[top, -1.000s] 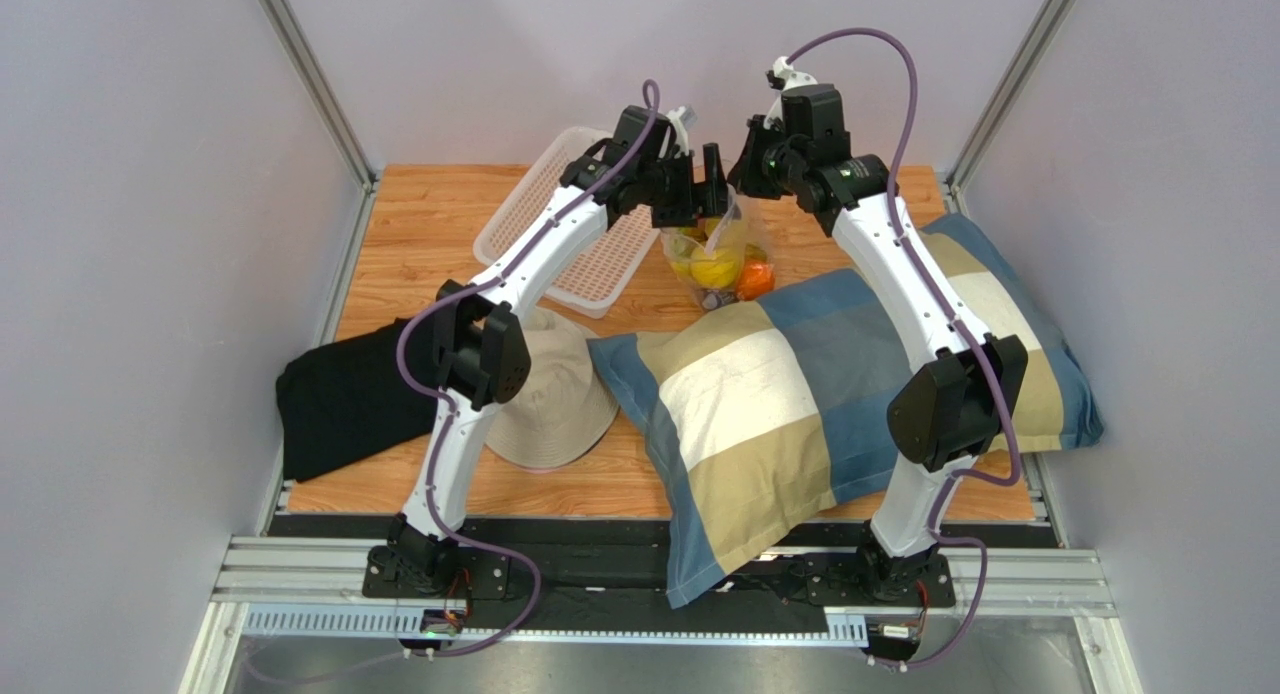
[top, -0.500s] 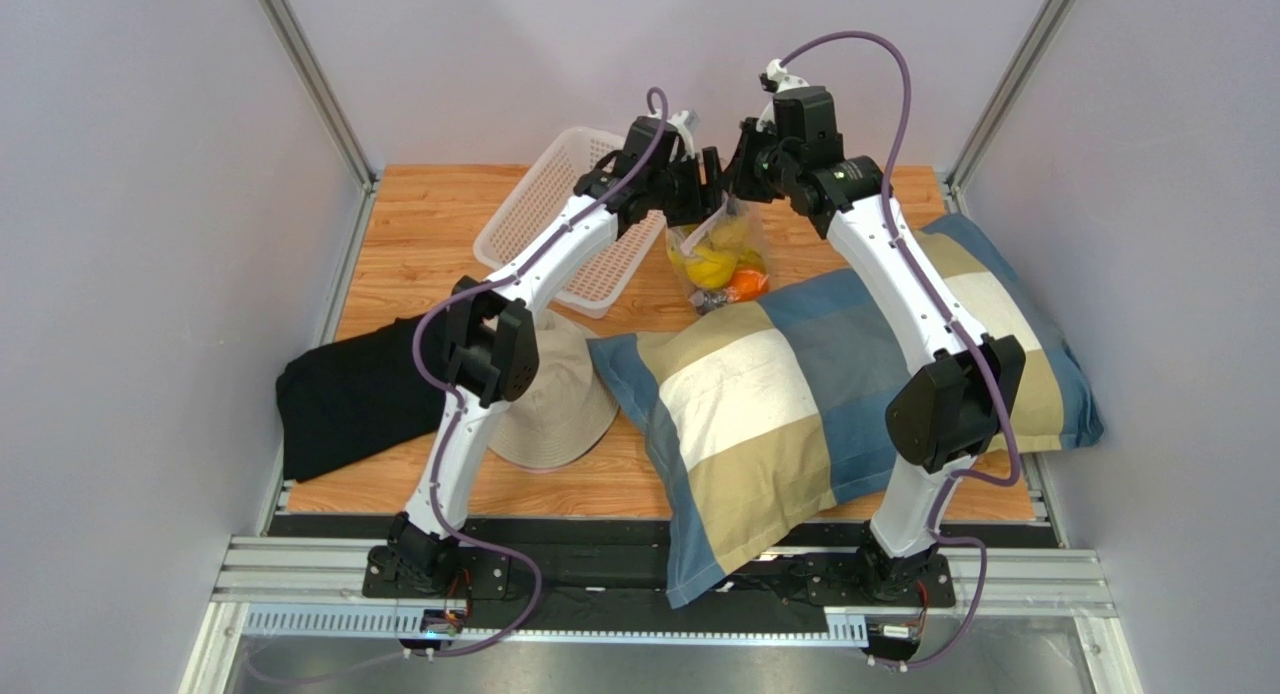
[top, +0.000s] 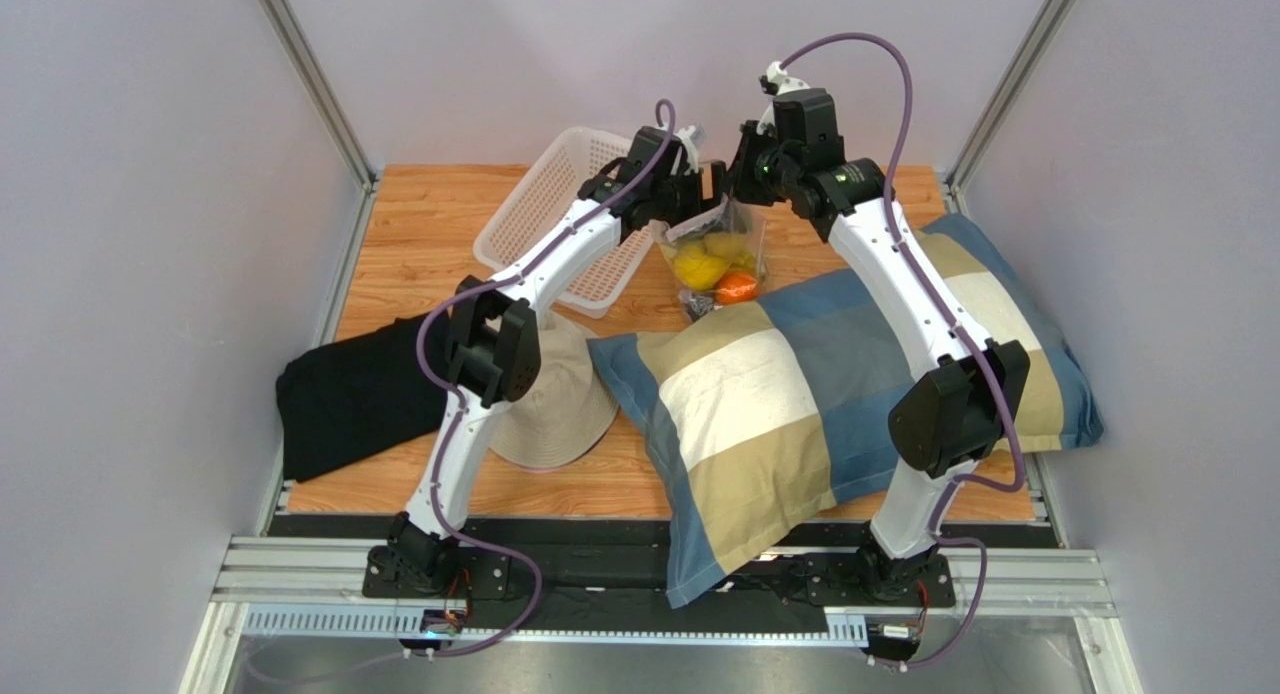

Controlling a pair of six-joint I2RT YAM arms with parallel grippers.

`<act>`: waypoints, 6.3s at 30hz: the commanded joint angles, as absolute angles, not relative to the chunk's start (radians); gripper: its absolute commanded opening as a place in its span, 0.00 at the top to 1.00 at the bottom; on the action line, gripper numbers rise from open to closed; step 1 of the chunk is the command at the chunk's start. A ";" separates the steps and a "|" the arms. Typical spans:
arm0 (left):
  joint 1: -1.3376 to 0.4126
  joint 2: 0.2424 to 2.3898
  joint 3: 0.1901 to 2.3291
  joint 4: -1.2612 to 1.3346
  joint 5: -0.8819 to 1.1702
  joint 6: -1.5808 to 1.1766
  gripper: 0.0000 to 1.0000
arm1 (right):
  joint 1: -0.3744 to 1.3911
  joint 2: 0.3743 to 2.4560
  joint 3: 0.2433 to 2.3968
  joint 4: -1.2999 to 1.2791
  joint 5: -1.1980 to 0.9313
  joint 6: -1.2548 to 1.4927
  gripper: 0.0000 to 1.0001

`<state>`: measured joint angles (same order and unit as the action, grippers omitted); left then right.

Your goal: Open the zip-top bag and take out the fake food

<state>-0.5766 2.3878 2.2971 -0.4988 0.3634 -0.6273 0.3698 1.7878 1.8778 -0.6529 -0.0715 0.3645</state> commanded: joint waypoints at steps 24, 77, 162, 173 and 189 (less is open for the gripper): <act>-0.503 2.027 2.194 -0.502 0.273 -0.540 1.00 | 0.341 1.693 1.766 -0.643 0.133 0.244 1.00; -0.434 1.790 1.753 -0.241 0.509 -0.707 0.81 | 0.367 1.724 1.902 -0.762 0.106 0.298 1.00; -0.580 2.214 2.269 -0.568 0.386 -0.465 1.00 | 0.391 1.756 1.816 -0.701 0.290 0.285 1.00; -0.499 2.028 2.201 -0.397 0.469 -0.592 1.00 | 0.379 1.770 1.807 -0.698 0.287 0.278 1.00; -0.324 2.130 2.032 -0.534 0.222 -0.448 1.00 | 0.373 1.786 1.848 -0.713 0.272 0.273 1.00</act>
